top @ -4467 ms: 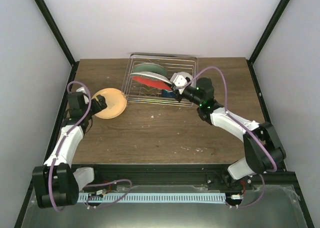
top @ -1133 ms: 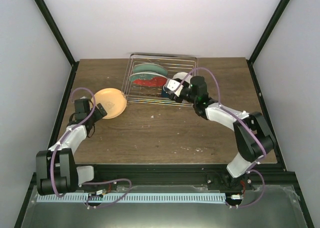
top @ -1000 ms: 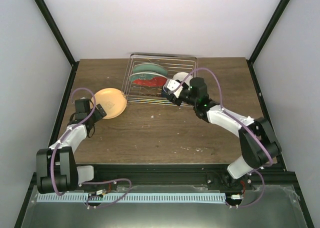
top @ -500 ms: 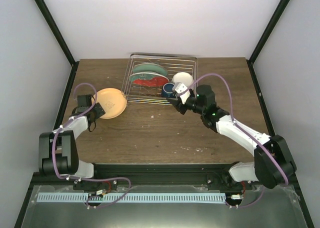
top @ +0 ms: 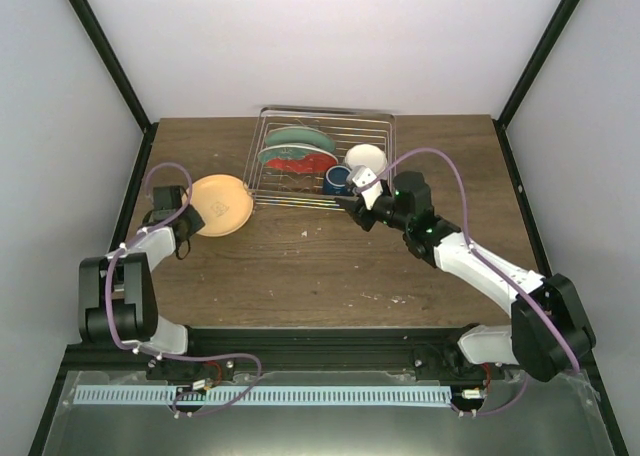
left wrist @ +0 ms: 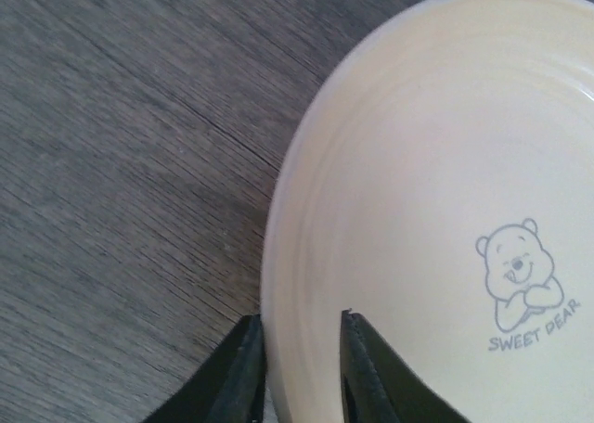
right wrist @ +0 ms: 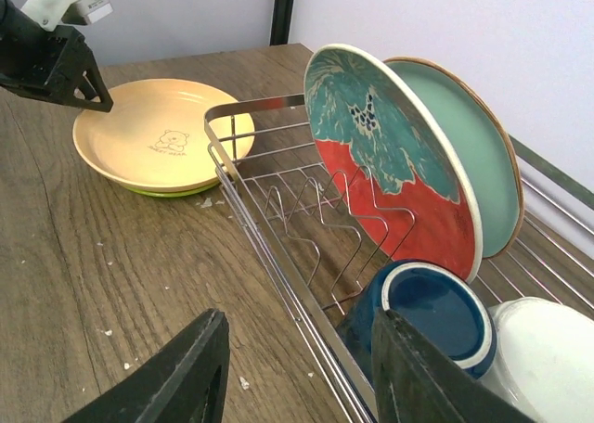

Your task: Load the mixed dishes into the dish rack

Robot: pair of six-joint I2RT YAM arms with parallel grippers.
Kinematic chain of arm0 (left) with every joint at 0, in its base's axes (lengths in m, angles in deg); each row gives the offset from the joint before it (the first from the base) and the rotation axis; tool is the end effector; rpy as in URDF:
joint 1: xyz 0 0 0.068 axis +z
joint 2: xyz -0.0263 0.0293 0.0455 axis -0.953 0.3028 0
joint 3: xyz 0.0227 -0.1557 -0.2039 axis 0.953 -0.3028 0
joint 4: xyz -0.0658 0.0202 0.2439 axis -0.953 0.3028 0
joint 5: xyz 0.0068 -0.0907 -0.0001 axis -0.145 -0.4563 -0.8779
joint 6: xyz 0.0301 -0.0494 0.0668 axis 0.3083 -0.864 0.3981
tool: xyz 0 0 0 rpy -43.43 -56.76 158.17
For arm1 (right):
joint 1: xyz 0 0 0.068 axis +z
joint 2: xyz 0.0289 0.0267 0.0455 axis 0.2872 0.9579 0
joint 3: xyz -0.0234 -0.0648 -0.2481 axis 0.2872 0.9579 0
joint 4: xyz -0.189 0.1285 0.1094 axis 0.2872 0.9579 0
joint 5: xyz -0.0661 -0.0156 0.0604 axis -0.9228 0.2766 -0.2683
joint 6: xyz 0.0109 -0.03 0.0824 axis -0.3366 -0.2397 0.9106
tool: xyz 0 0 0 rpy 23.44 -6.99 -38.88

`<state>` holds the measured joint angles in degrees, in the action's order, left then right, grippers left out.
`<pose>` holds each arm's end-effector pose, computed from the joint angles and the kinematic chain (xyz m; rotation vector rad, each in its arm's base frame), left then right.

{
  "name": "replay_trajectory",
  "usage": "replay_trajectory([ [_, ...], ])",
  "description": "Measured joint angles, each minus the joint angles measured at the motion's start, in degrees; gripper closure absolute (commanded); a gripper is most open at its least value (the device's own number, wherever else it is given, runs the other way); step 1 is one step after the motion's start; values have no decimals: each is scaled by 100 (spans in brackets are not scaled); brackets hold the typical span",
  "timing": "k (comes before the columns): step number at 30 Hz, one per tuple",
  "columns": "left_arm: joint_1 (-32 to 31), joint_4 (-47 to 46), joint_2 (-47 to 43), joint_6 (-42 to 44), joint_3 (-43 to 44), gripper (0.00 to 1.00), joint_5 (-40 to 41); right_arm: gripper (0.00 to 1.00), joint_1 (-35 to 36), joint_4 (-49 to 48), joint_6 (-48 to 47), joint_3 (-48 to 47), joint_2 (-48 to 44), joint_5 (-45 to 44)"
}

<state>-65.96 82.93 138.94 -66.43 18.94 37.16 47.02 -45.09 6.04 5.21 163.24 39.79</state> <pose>0.2967 0.0381 0.1195 -0.7000 2.3680 -0.0687 0.2690 0.1896 0.2436 -0.9858 1.6130 0.4957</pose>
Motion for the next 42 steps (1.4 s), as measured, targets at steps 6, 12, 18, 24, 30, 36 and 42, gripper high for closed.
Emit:
replay_trajectory([
  [6,52,15,48,-83,50,100,168,57,0,9,33,66,-133,-22],
  [12,61,87,-256,-122,-50,100,107,56,2,70,94,96,-186,-24],
  [18,48,385,-1032,-129,-111,100,28,54,7,376,415,-46,-31,-92],
  [24,17,935,-2057,-63,-116,100,197,51,9,774,866,-330,284,-275],
  [30,-9,1423,-3077,-55,-157,100,420,51,9,885,1300,-343,291,-234],
  [36,-13,1818,-3558,-35,-87,100,549,45,9,896,1508,-439,354,-140],
  [42,-13,1768,-3628,-98,-125,100,-42,3,15,715,1947,-446,461,354],
])
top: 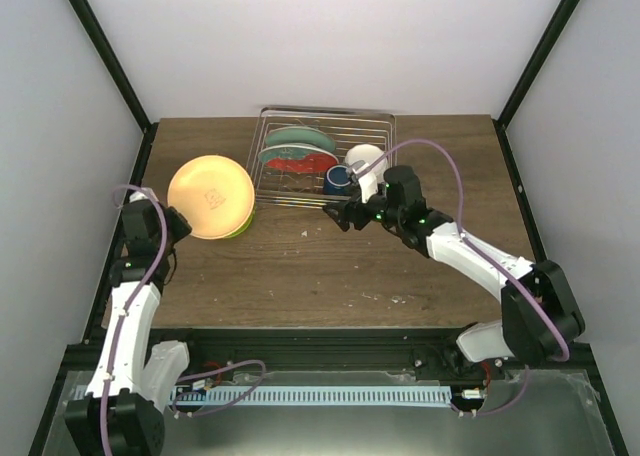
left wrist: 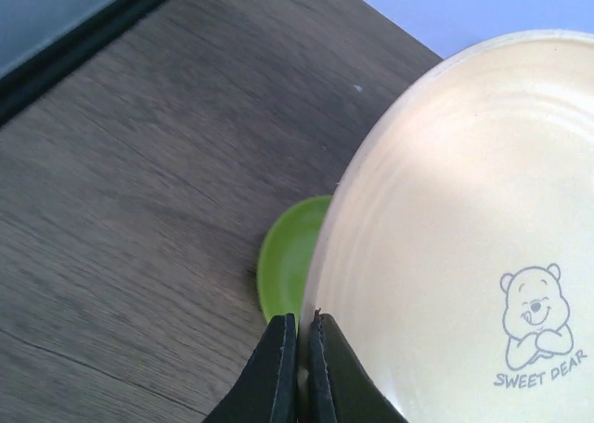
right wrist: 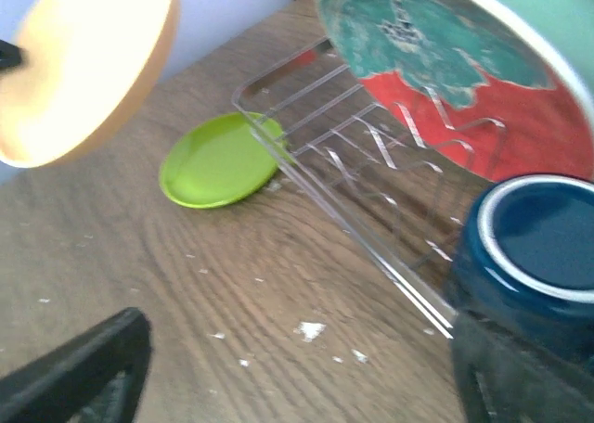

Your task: Load the mixed dishes into the dish rack

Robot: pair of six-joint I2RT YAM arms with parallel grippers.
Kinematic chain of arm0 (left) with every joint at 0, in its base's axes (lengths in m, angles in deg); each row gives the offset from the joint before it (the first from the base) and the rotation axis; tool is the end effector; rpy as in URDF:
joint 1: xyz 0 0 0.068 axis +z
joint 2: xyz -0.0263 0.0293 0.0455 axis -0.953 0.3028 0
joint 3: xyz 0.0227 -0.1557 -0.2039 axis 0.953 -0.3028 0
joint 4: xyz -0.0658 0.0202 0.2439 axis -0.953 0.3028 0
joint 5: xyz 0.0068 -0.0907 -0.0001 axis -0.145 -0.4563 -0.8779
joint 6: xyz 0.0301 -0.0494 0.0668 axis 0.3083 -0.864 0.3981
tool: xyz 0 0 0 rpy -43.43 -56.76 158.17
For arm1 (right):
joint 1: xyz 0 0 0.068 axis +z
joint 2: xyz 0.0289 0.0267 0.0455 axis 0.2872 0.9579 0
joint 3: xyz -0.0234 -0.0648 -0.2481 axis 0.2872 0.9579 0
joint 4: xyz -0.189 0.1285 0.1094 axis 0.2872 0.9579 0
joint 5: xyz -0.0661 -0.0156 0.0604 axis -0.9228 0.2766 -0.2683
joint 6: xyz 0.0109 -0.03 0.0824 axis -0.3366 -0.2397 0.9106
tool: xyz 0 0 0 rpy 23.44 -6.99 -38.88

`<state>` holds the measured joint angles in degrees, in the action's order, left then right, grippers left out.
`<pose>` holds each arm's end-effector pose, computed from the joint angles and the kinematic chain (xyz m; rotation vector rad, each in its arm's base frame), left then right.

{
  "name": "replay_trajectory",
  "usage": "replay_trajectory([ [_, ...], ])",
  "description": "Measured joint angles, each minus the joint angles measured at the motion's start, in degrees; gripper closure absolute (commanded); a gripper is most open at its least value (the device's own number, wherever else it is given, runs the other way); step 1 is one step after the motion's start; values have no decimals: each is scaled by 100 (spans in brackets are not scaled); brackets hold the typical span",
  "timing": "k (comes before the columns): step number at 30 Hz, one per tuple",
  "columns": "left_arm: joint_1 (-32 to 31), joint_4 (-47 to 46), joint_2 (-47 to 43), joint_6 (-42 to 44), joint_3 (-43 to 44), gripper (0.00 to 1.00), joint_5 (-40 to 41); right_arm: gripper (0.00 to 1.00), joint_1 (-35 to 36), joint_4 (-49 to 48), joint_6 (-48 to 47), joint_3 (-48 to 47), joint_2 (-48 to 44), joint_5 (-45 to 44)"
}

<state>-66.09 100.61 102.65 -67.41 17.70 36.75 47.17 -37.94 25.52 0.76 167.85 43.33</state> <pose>0.2193 0.0283 0.2328 -0.6377 2.0739 -0.1436 0.2754 0.1996 0.2309 -0.7685 1.9065 0.7845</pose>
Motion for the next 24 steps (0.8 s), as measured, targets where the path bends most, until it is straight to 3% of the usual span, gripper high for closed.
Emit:
replay_trajectory([
  [6,-157,-376,-227,-212,-546,100,-680,0,2,-573,691,-129,273,1027],
  [10,-979,-573,-210,-367,-767,100,-730,0,4,-1010,1084,-184,557,1637],
  [18,-2068,-990,-48,-614,-824,100,-595,2,28,-1207,1425,-186,979,2146],
  [24,-2315,-1191,-9,-671,-887,100,-518,6,85,-1401,1622,-219,1276,2328],
])
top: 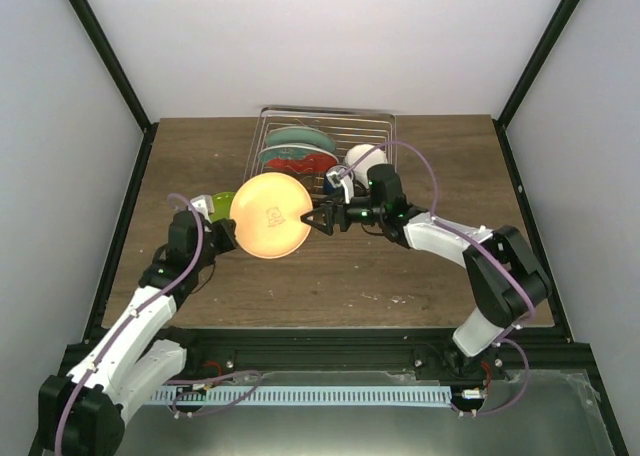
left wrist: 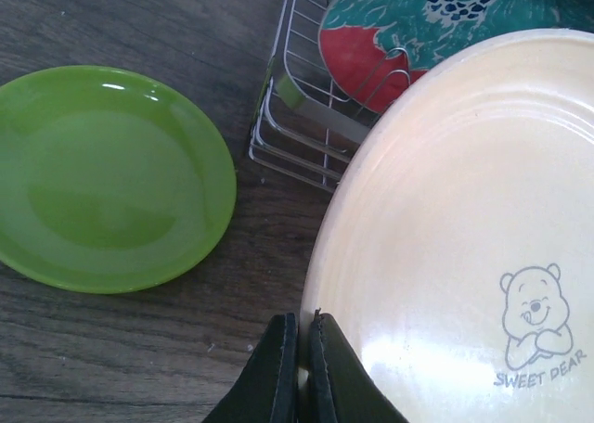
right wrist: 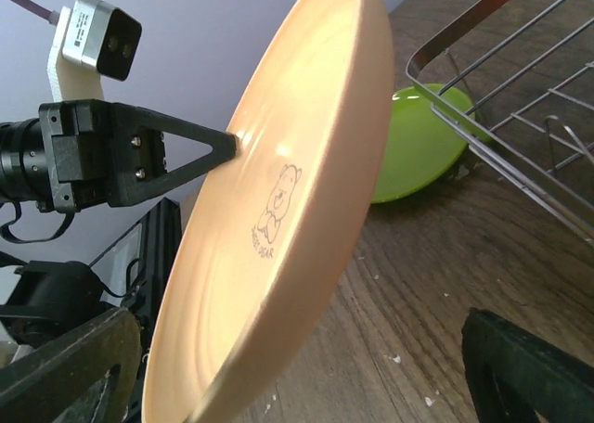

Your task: Load the mixed dishes into the dish rack

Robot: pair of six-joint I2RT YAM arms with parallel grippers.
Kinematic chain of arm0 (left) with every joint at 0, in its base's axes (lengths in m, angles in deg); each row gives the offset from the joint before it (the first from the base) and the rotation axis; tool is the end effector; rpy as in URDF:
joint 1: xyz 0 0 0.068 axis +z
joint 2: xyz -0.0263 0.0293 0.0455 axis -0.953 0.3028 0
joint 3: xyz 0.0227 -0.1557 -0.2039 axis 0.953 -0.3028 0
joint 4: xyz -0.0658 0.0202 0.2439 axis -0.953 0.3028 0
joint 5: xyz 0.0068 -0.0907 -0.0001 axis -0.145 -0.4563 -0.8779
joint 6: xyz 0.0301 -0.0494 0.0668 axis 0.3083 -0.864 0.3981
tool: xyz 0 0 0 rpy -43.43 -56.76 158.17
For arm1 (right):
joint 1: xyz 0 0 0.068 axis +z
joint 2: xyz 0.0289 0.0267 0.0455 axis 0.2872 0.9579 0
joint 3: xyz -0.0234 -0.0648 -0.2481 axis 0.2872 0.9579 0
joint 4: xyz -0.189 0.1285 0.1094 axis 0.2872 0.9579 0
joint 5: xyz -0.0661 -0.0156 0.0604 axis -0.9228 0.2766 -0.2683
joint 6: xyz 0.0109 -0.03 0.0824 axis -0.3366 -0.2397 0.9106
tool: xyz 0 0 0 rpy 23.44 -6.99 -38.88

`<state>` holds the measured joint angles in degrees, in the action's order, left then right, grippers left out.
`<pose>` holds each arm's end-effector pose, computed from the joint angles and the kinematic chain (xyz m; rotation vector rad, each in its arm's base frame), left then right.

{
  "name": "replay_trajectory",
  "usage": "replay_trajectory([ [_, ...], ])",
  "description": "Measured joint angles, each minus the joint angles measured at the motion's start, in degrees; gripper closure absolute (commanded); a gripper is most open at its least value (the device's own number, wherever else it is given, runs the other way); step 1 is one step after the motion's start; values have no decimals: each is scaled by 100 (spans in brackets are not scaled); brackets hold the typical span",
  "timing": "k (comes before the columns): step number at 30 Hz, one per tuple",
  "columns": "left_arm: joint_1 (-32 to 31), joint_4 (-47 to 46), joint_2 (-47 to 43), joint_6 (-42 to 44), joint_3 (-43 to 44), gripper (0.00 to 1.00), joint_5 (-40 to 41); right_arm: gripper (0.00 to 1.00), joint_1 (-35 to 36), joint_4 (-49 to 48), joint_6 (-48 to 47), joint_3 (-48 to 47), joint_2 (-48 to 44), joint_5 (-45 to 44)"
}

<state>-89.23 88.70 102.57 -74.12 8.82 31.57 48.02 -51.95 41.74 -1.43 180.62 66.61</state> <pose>0.2153 -0.0683 0.2020 -0.2811 2.1446 -0.5524 0.2807 0.2388 0.2084 -0.8135 1.9045 1.3596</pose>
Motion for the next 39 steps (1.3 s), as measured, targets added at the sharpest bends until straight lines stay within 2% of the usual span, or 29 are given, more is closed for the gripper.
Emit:
replay_trajectory([
  [2,0,-61,15,-7,-55,100,4,10,44,-42,61,-68,144,33],
  [6,-2,-79,20,-7,-122,100,20,24,173,-160,125,-267,446,76],
  [11,-2,-175,20,-11,-170,100,39,59,273,-343,227,-317,601,162],
  [14,-2,-269,24,-20,-234,100,61,74,291,-382,258,-332,634,140],
  [16,-2,-352,22,15,-254,96,61,77,271,-293,302,-332,638,0],
  [22,-31,-411,24,-22,-254,69,63,89,267,-234,181,-332,638,-90],
  [25,-46,-463,-15,-59,-254,64,-15,98,262,-87,74,-334,638,-457],
  [29,-68,-531,-76,-90,-254,62,-138,99,234,-7,11,-337,636,-575],
  [33,-70,-494,-122,-85,-254,51,-164,99,240,7,-57,-337,636,-599],
  [39,-63,-249,-310,-48,-227,20,-52,99,247,175,-264,-455,603,-688],
])
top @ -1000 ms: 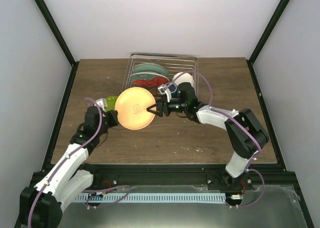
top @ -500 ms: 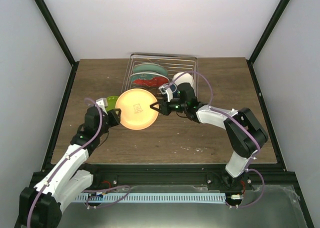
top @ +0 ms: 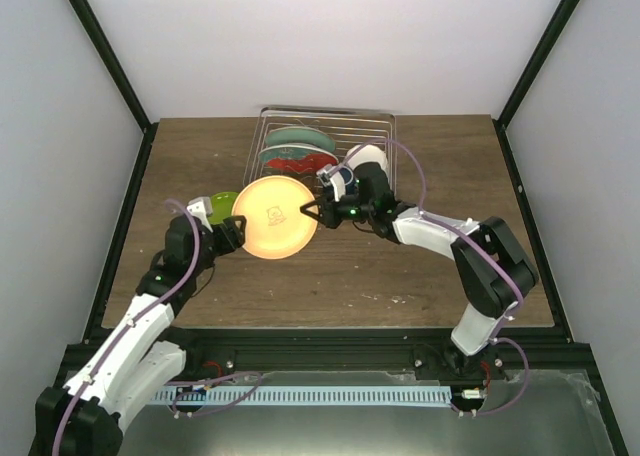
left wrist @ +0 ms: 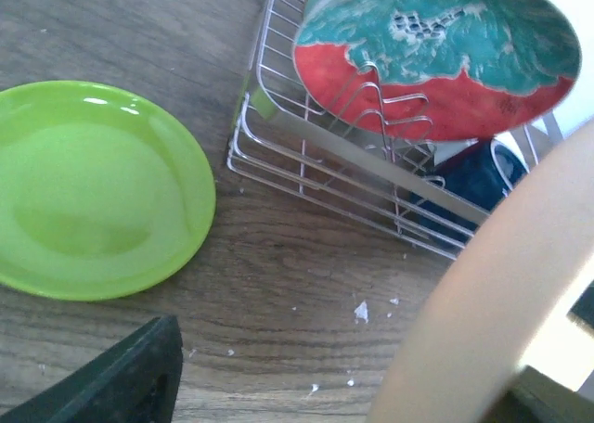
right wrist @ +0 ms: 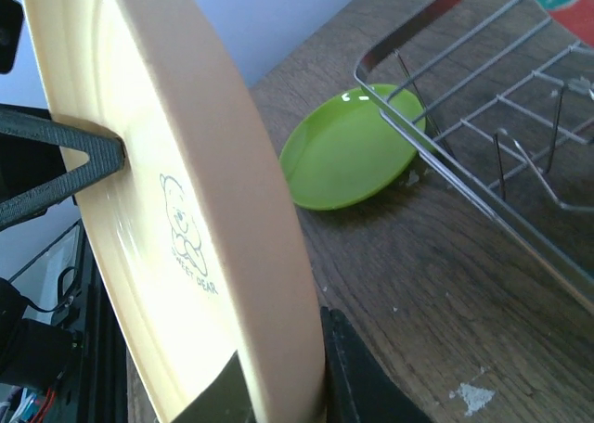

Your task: Load the mixed dishes into the dish rack

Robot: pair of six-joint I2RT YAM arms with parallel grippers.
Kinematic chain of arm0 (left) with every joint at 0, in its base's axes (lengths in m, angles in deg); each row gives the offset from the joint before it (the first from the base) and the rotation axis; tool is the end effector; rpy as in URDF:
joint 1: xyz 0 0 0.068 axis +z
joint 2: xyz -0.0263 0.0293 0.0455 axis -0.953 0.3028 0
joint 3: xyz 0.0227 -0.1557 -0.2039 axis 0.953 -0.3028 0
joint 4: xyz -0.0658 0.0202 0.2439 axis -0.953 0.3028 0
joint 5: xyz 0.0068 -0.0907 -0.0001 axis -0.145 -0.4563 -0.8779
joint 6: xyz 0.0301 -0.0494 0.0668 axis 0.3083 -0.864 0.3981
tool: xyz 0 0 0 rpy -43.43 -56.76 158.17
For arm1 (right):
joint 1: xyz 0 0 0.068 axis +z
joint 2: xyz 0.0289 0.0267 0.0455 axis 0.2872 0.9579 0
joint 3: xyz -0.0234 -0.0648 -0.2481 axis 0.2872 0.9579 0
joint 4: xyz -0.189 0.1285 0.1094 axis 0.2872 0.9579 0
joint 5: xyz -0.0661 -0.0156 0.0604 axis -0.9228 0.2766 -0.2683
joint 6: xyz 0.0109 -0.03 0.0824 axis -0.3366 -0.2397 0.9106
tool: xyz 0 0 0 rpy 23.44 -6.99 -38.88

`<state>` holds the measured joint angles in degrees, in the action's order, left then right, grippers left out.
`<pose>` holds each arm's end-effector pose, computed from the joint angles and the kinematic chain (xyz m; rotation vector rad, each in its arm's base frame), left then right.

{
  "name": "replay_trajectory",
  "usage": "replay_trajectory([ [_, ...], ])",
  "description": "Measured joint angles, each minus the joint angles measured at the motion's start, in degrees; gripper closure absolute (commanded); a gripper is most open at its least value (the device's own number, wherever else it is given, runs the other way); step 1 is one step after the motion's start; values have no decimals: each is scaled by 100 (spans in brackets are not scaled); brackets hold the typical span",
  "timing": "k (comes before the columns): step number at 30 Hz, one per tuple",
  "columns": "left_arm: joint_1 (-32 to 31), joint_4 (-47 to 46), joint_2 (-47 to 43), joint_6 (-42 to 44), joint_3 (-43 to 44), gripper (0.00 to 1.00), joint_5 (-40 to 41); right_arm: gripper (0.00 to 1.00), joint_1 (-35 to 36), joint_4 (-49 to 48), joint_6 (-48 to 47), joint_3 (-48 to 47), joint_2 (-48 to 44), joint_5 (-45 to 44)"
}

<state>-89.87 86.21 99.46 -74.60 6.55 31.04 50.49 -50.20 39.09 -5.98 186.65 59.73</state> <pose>0.2094 -0.0699 0.2040 -0.2637 2.0919 -0.5930 0.2958 0.2597 0.1913 -0.8057 1.9595 1.2456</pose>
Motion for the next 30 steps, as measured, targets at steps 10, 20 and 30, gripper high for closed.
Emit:
replay_trajectory([
  [10,-9,643,-407,101,437,0,702,99,61,463,-981,-409,-748,-743],
  [20,225,846,-315,92,527,0,525,99,249,153,-2374,-396,-933,-1486],
  [30,612,793,-264,48,476,0,28,99,-138,-321,-2835,-446,-876,-2238],
])
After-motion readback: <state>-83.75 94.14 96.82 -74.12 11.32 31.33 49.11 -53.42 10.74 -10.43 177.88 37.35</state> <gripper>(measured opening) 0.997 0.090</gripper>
